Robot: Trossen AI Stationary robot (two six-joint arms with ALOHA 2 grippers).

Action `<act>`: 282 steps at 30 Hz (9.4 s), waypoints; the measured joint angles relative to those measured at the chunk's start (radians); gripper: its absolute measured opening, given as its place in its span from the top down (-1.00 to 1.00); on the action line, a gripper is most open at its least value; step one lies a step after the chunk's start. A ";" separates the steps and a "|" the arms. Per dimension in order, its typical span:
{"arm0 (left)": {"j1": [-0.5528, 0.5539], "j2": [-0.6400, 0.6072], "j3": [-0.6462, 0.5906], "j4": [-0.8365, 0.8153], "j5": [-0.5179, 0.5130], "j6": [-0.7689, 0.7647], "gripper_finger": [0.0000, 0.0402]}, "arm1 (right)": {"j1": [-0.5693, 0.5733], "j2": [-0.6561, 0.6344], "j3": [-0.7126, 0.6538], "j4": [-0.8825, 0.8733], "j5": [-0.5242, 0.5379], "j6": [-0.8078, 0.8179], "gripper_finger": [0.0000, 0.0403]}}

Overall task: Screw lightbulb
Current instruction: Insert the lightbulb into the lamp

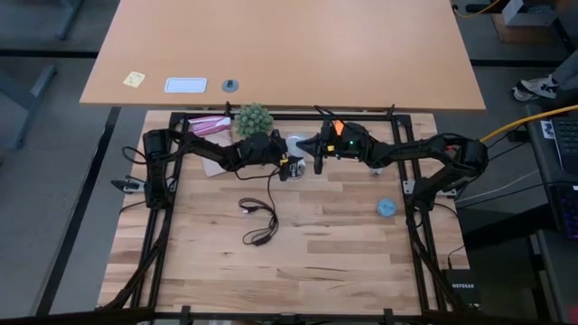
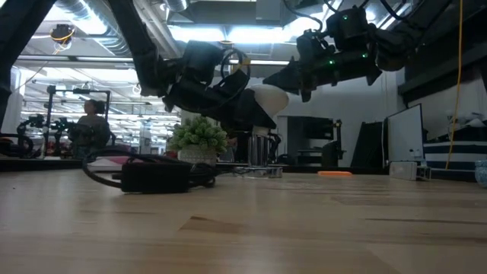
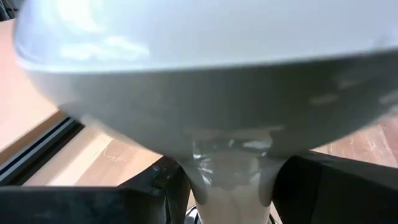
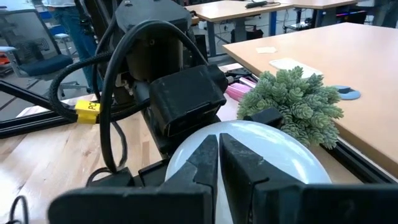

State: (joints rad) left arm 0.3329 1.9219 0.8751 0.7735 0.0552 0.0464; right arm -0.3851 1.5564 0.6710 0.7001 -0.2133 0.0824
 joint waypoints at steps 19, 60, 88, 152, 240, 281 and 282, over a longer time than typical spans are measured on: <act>-0.019 -0.001 0.001 -0.033 0.005 -0.047 0.19 | 0.075 0.001 0.001 0.014 0.058 -0.065 0.88; -0.017 -0.028 0.001 -0.140 -0.042 -0.105 -0.03 | 0.078 0.000 0.001 0.013 0.090 -0.069 0.88; -0.007 -0.288 0.000 -0.613 -0.052 -0.065 -0.08 | 0.078 0.000 0.001 0.014 0.089 -0.069 0.88; 0.003 -0.092 0.004 -0.399 -0.196 -0.086 -0.08 | 0.079 0.000 0.001 0.008 0.088 -0.062 0.88; 0.010 -0.083 0.002 -0.357 -0.223 -0.093 -0.08 | 0.078 0.000 0.001 0.006 0.089 -0.062 0.88; -0.004 -0.033 0.001 -0.267 -0.213 -0.152 -0.08 | 0.077 0.000 0.001 0.006 0.091 -0.062 0.88; -0.004 -0.033 0.001 -0.264 -0.213 -0.149 -0.08 | 0.077 0.000 0.001 0.006 0.091 -0.062 0.88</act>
State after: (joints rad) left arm 0.3286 1.8893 0.8761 0.5099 -0.1577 -0.1030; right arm -0.3077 1.5562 0.6724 0.7059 -0.1219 0.0204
